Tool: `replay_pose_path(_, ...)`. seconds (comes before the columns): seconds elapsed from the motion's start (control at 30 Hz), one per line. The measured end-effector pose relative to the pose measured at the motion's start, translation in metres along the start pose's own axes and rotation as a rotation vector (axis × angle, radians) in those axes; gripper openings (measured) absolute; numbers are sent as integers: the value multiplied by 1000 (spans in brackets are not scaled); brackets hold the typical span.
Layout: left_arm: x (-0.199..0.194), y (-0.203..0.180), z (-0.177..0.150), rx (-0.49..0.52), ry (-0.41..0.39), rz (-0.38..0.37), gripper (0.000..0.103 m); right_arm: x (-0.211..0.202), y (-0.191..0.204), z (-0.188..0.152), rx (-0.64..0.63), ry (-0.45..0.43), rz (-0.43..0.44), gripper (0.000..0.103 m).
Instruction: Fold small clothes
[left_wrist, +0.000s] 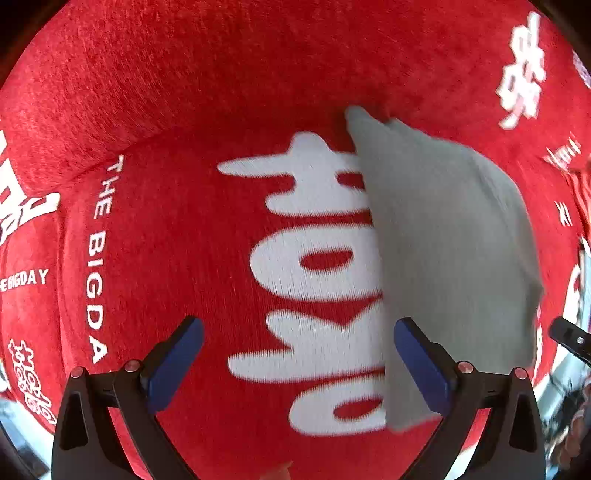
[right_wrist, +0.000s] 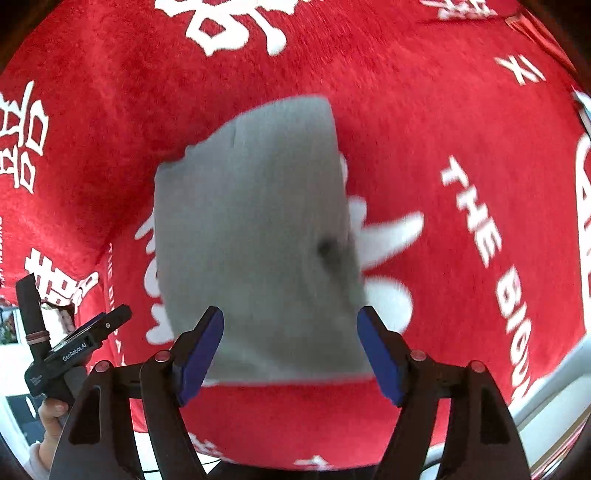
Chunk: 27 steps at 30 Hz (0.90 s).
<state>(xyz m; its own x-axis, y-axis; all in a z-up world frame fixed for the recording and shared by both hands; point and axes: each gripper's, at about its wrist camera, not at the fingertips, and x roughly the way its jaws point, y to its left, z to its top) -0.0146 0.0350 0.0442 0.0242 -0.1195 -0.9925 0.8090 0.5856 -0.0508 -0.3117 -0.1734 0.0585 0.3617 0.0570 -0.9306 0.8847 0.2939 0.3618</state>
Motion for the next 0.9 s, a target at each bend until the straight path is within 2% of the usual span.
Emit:
replay_pose_path(0.07, 7, -5, 8, -23, 4, 20, 103, 3, -4, 20, -24, 4, -2, 80)
replay_pose_path(0.27, 31, -27, 26, -37, 77, -24, 103, 26, -21, 64, -50, 59, 12, 80)
replay_pose_path(0.47, 40, -45, 35, -2, 73, -53, 103, 45, -34, 82, -42, 116, 68, 80)
replay_pose_path(0.67, 45, -50, 43, 3, 78, -78, 103, 61, -48, 88, 10, 166, 162, 80)
replay_pose_path(0.77, 45, -50, 45, -5, 77, -130, 103, 65, -51, 88, 26, 185, 210, 80)
replay_pose_path(0.83, 42, -45, 47, -22, 65, -223, 103, 67, -52, 88, 35, 195, 253, 80)
replay_pose_path(0.9, 42, -39, 50, -35, 67, -280, 103, 69, -54, 88, 38, 217, 312, 80)
